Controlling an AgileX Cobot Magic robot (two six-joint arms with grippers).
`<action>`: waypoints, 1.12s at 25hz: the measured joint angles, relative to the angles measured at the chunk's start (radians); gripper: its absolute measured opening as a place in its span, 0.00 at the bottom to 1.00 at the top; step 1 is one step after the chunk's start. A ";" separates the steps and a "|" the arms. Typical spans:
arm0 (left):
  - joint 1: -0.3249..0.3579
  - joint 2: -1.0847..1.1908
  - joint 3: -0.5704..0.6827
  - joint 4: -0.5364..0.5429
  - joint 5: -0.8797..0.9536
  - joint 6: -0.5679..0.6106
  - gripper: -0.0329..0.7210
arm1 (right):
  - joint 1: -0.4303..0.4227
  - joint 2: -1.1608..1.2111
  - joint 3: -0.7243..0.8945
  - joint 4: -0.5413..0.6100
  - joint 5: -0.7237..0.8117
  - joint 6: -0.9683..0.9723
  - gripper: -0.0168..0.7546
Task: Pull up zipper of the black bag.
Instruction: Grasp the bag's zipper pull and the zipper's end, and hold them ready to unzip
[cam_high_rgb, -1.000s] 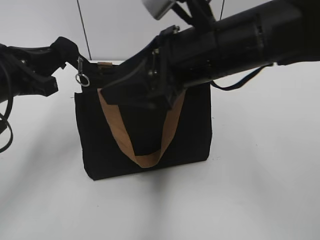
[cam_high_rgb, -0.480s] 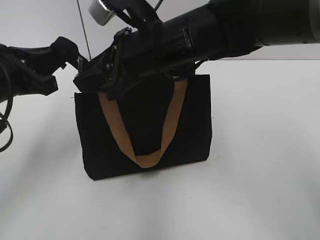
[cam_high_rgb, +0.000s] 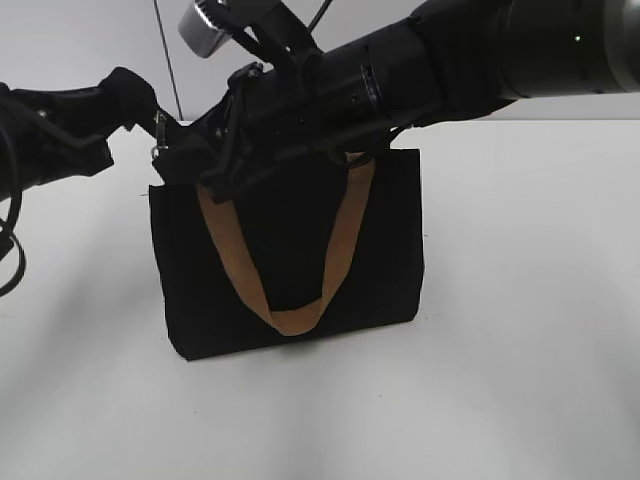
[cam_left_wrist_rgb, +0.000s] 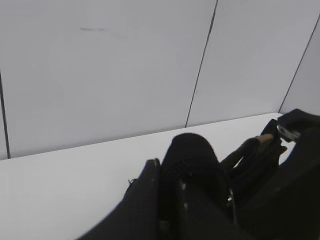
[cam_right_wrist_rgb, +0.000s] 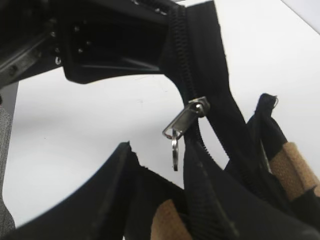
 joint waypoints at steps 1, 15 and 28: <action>0.000 0.000 0.000 0.000 -0.004 -0.006 0.06 | 0.000 0.000 0.000 0.000 -0.001 0.000 0.38; 0.000 0.000 0.000 0.027 -0.019 -0.042 0.06 | 0.000 0.000 0.000 0.012 -0.024 0.000 0.37; 0.000 0.000 0.000 0.027 -0.036 -0.104 0.06 | 0.001 0.000 0.000 0.013 -0.017 0.000 0.37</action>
